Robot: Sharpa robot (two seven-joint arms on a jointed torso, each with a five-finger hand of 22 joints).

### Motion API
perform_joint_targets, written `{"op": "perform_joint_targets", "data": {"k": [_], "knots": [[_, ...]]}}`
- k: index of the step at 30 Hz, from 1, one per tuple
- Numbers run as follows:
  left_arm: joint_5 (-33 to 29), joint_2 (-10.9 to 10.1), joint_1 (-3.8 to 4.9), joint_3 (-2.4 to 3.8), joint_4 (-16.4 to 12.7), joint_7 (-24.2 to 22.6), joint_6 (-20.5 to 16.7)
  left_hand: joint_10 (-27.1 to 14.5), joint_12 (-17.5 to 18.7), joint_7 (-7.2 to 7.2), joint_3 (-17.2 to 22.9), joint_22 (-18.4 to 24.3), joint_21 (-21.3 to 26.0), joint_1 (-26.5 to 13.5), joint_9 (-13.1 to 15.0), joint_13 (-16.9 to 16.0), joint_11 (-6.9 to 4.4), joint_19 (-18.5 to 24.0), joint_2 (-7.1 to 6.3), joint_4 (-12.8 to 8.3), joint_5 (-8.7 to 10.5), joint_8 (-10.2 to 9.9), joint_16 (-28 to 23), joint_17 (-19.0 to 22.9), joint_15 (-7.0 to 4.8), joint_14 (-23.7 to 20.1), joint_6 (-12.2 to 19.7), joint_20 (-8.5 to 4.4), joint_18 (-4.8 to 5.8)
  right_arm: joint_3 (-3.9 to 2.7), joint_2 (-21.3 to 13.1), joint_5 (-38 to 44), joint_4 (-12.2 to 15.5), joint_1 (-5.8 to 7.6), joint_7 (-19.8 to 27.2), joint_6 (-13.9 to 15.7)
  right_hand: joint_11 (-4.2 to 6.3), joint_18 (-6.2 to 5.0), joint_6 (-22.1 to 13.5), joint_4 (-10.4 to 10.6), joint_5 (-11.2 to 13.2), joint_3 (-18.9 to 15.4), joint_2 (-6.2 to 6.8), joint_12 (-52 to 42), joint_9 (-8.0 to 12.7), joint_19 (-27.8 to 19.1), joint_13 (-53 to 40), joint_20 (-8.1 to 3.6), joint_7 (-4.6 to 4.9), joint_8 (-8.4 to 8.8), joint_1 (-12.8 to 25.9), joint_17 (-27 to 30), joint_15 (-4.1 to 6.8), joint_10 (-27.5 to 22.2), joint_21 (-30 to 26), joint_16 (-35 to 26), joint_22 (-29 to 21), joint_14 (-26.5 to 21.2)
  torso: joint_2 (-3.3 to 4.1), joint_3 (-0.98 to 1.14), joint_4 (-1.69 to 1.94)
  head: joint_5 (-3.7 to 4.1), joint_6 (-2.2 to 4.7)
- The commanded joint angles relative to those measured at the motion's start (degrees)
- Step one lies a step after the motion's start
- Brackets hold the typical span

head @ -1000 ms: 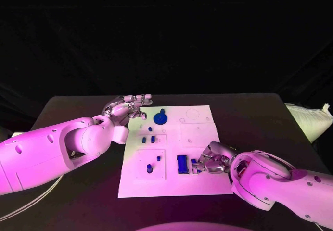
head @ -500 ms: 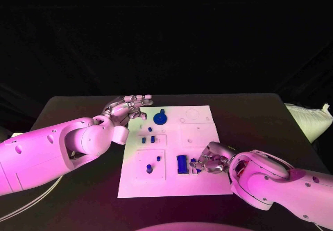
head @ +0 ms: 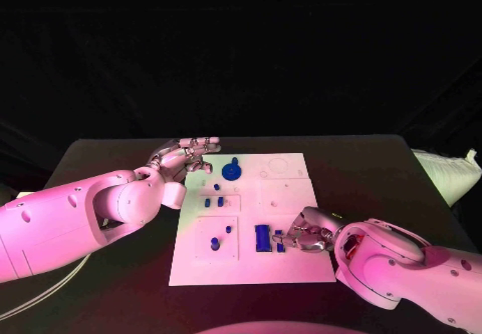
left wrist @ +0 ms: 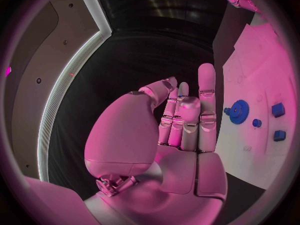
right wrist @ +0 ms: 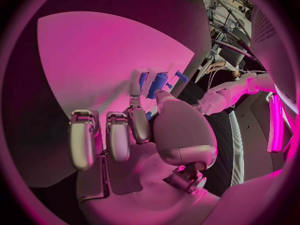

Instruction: Assemble the parts on the task board

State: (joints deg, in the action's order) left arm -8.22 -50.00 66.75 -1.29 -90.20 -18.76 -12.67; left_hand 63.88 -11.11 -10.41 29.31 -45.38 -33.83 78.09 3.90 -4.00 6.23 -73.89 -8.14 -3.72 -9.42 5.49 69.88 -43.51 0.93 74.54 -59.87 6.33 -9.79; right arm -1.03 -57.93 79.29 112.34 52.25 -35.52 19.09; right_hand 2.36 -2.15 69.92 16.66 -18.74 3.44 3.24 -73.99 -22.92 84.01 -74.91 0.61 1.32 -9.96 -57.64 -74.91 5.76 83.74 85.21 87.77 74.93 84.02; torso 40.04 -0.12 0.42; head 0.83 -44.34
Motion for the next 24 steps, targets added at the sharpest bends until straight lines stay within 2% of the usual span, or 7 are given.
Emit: {"op": "perform_joint_targets", "data": {"k": [1,9,13,16,18,21,24], "knots": [[-0.2,0.0,0.03,0.03,-0.1,-0.2,1.2,-0.3,-0.2,-0.17,-0.2,0.1,0.4,-0.4,-0.1,0.1,-0.03,0.4,0.35,-0.3,0.21,0.1,-0.2,0.1,-0.03,-0.2,0.4,-0.12,-0.59,-0.02,-0.7,1.9,0.4,-0.01,0.4,0.2,0.31,0.58,0.1,0.0,0.5,-0.9,-0.16,0.0,-0.1,3.5,-6.9,-0.60,0.19,-0.34,0.7,-11.5,0.42,3.2,0.2,0.2,9.1,5.3,-0.01,-0.04,-0.03,-0.02,0.08],[-0.2,0.0,0.02,0.03,-0.1,-0.3,1.2,-0.3,-0.2,-0.16,-0.2,0.1,0.4,-0.4,-0.1,0.1,-0.03,0.4,0.35,-0.3,0.20,0.1,-0.3,0.2,-0.03,-0.3,0.4,-0.12,-0.59,-0.07,-2.0,2.6,0.4,0.11,0.7,0.1,0.30,0.58,0.0,-0.1,1.6,-2.5,-0.55,0.1,-0.4,3.4,-7.0,-0.60,0.20,-0.33,1.0,-11.5,0.41,3.2,0.2,0.2,9.1,5.3,0.03,0.02,0.04,0.18,0.23],[-0.2,0.0,0.02,0.02,0.0,-0.3,1.2,-0.3,-0.2,-0.16,-0.2,0.1,0.4,-0.4,-0.1,0.1,-0.03,0.4,0.35,-0.3,0.20,0.1,-0.3,0.2,-0.03,-0.3,0.4,-0.12,-0.59,-0.09,-2.4,1.7,0.5,0.12,1.7,1.4,0.14,0.48,-0.6,-1.0,1.3,-3.2,-1.12,0.7,-0.6,3.2,-6.8,-0.54,0.39,-0.06,-3.0,-11.0,0.30,3.0,-0.2,-0.1,8.7,5.2,0.00,0.04,0.00,0.22,0.37],[-0.2,0.0,0.01,-0.01,0.1,-0.3,1.2,-0.3,-0.2,-0.18,-0.2,0.1,0.4,-0.4,-0.1,0.1,-0.01,0.4,0.33,-0.3,0.18,0.1,-0.3,0.4,-0.02,-0.4,0.4,-0.11,-0.59,-0.21,-2.9,-1.3,-0.2,0.33,5.8,4.3,-0.38,0.29,-2.2,-2.1,0.6,-3.8,-1.14,2.0,-0.4,2.9,-6.3,-0.26,1.08,0.99,-6.5,-10.2,-0.09,2.5,-0.8,-0.6,8.0,5.0,-0.11,-0.01,-0.05,0.35,0.60],[-0.2,0.1,0.00,-0.05,0.3,-0.4,1.2,-0.4,-0.2,-0.19,-0.3,0.1,0.4,-0.5,-0.1,0.1,0.00,0.5,0.31,-0.3,0.19,0.1,-0.4,0.5,-0.01,-0.5,0.4,-0.10,-0.58,-0.25,-3.1,-5.6,-1.2,0.88,10.4,6.5,-0.93,0.08,-4.2,-2.9,0.1,-3.9,-0.93,3.6,0.1,2.5,-5.6,0.01,1.78,2.27,-8.5,-9.4,-0.49,2.0,-1.5,-1.1,7.1,4.8,-0.23,-0.10,-0.09,0.54,0.72],[-0.2,0.4,-0.03,-0.15,1.1,-0.7,1.1,-0.4,-0.3,-0.21,-0.4,0.1,0.5,-0.6,-0.1,0.1,0.03,0.6,0.28,-0.2,0.20,0.1,-0.4,0.5,0.03,-0.5,0.5,-0.07,-0.57,-0.29,-3.2,-17.3,-3.8,2.47,21.4,9.0,-2.12,-0.69,-7.0,-4.8,0.7,-3.7,-1.08,9.7,1.2,0.9,-2.7,0.78,3.16,4.22,-12.7,-6.1,-1.44,-0.1,-4.2,-3.2,4.0,4.1,-0.67,-0.21,-0.21,0.71,0.83],[-0.2,0.9,-0.09,-0.29,2.3,-1.3,1.1,-0.5,-0.5,-0.18,-0.8,0.2,0.6,-1.3,-0.1,0.1,0.05,0.8,0.16,0.0,0.25,0.1,-0.5,0.9,0.13,-0.8,0.5,0.03,-0.54,-0.31,-2.8,-29.7,-6.8,4.26,31.3,9.4,-2.86,-1.70,-8.7,-6.8,3.0,-3.5,-1.22,17.3,2.2,-1.2,1.0,1.47,4.10,5.51,-16.4,-1.5,-2.10,-3.1,-7.9,-6.5,-0.1,2.9,-1.27,-0.41,-0.33,0.95,1.17]]}}
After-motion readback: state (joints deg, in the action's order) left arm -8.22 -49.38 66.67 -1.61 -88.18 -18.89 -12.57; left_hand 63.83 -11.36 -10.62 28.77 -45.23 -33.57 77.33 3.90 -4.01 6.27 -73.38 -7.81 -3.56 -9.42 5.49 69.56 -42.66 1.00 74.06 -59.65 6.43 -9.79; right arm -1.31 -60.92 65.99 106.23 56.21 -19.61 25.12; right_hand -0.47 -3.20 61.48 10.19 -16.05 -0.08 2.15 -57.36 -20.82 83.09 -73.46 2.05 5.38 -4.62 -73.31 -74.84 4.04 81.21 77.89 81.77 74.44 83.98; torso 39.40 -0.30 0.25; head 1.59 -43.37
